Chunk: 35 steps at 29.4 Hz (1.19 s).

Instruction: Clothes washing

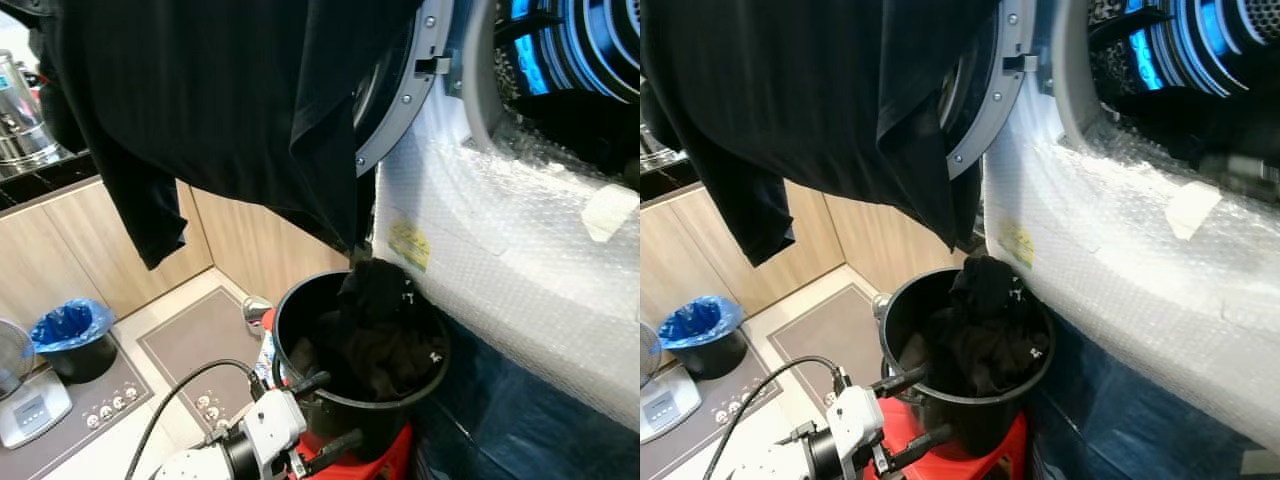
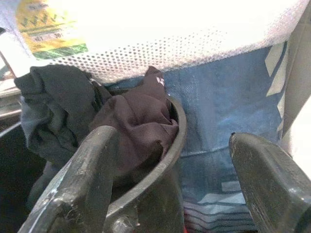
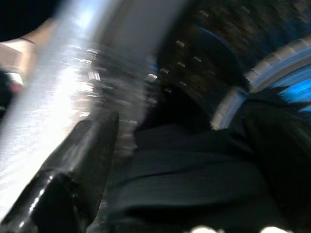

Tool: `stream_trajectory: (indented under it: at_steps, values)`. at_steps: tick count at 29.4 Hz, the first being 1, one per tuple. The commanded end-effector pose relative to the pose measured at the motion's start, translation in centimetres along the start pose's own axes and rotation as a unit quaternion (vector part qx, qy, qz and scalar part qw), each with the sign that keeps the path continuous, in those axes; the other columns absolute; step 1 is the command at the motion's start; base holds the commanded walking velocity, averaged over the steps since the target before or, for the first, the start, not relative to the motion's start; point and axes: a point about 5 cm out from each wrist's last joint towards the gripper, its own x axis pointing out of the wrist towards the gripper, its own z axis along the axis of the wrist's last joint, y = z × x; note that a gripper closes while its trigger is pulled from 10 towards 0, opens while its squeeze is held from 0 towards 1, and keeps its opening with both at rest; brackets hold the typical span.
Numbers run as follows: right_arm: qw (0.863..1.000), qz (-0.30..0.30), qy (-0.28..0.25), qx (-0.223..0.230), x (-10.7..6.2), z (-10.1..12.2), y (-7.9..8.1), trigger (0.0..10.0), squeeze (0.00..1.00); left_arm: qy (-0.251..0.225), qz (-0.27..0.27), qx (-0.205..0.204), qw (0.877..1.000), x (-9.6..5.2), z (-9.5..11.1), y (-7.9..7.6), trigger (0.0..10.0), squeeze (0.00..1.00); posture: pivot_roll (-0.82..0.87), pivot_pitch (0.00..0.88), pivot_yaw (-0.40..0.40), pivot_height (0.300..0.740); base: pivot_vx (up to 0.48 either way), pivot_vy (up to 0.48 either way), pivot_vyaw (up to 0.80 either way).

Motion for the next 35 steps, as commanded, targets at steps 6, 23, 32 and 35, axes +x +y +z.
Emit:
stream_trajectory:
  at_steps: [6,23,32,35]
  values:
    - [0.998,-0.038,0.019,-0.045,1.8,1.2,-0.4,10.0,0.0,0.006,0.005,0.007,1.0,-0.1,-0.1,0.0,10.0,0.0,-0.14,0.066,0.009,0.74,0.0,0.0,0.0]
    - [0.967,-0.245,-0.034,0.068,4.2,3.0,-3.0,10.0,0.0,0.005,0.011,0.003,1.0,0.0,-0.1,0.0,10.0,0.0,-0.13,0.071,0.007,0.74,0.0,0.0,0.0]
    - [0.928,-0.28,-0.126,0.21,4.2,4.1,-3.3,10.0,0.0,0.005,0.012,0.006,1.0,0.1,-0.1,0.1,10.0,0.0,-0.13,0.069,0.014,0.74,0.0,0.0,0.0]
    - [0.912,-0.293,-0.14,0.25,4.4,4.0,-3.1,10.0,0.0,0.006,0.01,0.008,1.0,0.2,-0.1,0.2,10.0,0.0,-0.13,0.07,0.017,0.74,0.0,0.0,0.0]
